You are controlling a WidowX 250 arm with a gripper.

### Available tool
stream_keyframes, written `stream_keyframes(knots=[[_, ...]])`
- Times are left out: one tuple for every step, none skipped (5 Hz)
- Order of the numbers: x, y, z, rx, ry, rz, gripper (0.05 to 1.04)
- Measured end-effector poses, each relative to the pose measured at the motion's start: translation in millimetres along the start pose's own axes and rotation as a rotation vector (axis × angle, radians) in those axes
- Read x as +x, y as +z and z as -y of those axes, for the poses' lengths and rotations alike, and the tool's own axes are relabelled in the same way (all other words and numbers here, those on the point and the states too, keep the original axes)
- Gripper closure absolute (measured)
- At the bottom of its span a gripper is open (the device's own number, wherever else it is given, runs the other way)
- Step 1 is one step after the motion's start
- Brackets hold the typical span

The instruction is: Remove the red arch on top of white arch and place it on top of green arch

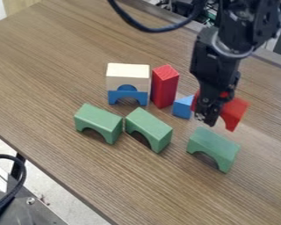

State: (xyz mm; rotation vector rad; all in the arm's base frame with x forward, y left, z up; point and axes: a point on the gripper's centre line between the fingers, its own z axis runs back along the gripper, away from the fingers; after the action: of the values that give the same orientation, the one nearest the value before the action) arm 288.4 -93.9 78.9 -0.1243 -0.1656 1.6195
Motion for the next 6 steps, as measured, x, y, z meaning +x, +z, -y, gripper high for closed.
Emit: stream_keyframes(knots=[[-2, -11, -5, 0.043, -0.005, 0.008, 0.478], [-5, -15, -5, 0.058, -0.001, 0.004, 0.478], [-7, -17, -7, 0.073, -0.006, -0.006, 0.478], [-8, -18, -10, 0.094, -0.019, -0.016, 0.478], [-12, -19, -11, 0.113, -0.035, -0.039, 0.478], [-11, -22, -12, 0.124, -0.045, -0.035, 0.478]])
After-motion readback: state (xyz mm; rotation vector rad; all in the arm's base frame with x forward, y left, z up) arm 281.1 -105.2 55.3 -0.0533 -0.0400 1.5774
